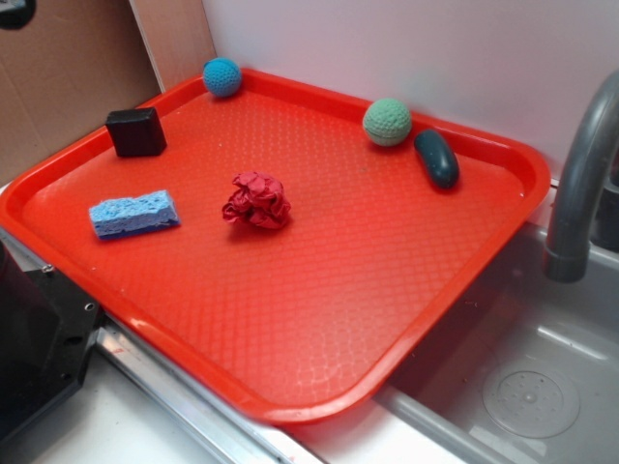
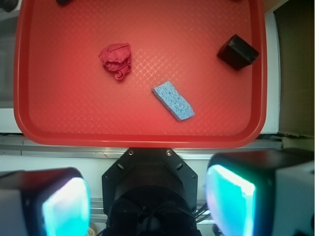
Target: Grab the black box.
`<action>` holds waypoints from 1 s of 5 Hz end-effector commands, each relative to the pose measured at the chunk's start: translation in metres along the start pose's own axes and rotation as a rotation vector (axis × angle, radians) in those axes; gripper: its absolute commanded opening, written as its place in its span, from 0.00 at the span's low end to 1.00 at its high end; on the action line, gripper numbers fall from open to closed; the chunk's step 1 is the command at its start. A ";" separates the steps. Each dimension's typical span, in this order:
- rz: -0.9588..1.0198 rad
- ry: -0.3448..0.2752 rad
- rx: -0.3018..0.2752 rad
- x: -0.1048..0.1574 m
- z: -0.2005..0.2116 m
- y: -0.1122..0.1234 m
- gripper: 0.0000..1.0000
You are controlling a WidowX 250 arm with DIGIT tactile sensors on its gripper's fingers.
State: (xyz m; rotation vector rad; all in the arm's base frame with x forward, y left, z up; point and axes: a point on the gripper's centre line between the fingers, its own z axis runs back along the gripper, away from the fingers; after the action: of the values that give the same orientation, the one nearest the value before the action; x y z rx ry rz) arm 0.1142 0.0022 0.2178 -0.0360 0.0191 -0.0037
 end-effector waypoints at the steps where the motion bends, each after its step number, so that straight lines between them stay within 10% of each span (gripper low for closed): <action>1: -0.032 -0.264 0.154 0.083 -0.019 0.070 1.00; 2: -0.106 -0.321 0.170 0.104 -0.039 0.083 1.00; 5: -0.304 -0.132 0.106 0.113 -0.074 0.096 1.00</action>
State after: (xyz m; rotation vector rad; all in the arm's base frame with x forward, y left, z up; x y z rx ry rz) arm 0.2185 0.0960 0.1199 0.0454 -0.0752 -0.3177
